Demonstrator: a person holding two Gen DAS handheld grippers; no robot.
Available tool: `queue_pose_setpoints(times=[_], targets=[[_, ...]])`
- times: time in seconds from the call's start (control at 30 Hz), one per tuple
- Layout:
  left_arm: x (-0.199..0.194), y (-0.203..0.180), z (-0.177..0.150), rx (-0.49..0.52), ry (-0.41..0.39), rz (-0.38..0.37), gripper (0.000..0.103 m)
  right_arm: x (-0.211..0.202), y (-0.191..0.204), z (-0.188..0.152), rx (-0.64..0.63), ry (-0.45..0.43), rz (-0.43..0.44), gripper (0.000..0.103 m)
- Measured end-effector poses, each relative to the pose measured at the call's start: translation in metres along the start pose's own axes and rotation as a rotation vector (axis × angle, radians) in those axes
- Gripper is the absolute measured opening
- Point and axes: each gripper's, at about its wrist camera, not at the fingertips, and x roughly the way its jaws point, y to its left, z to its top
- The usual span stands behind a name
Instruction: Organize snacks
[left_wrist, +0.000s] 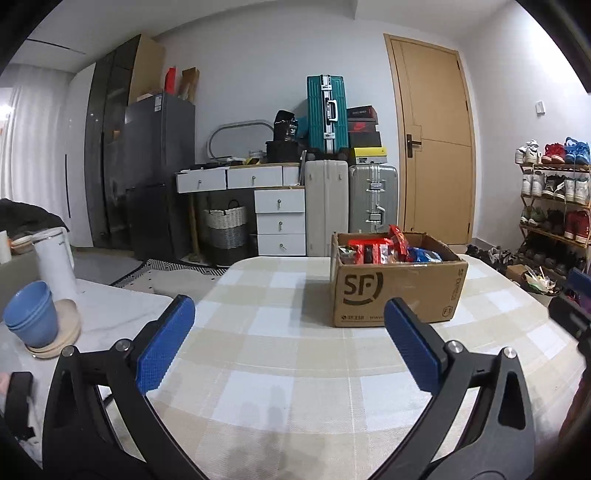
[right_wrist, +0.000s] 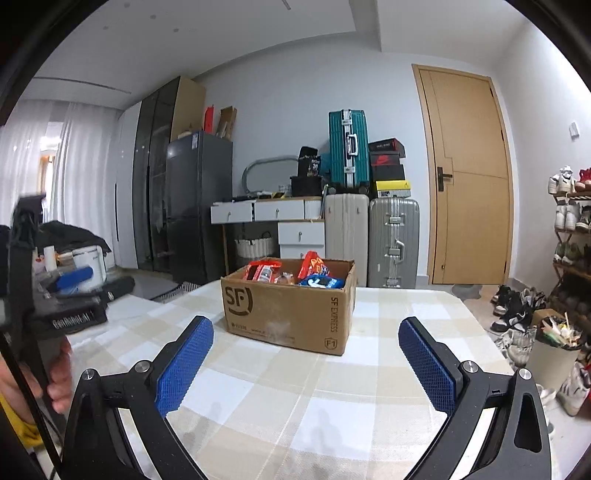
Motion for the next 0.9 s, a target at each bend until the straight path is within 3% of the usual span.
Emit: queue_pose_setpoints(times=[0.33,0.9], targets=[[0.024,-0.006,-0.021,-0.025,0.012,-0.048,0.102,0.001,-0.001,-0.001,0.008,0.002,0.001,0.102],[0.040,0.000,-0.023,-0.025,0.040,-0.015,0.102,-0.010,0.000,-0.004,0.022,-0.005,-0.004,0.102]])
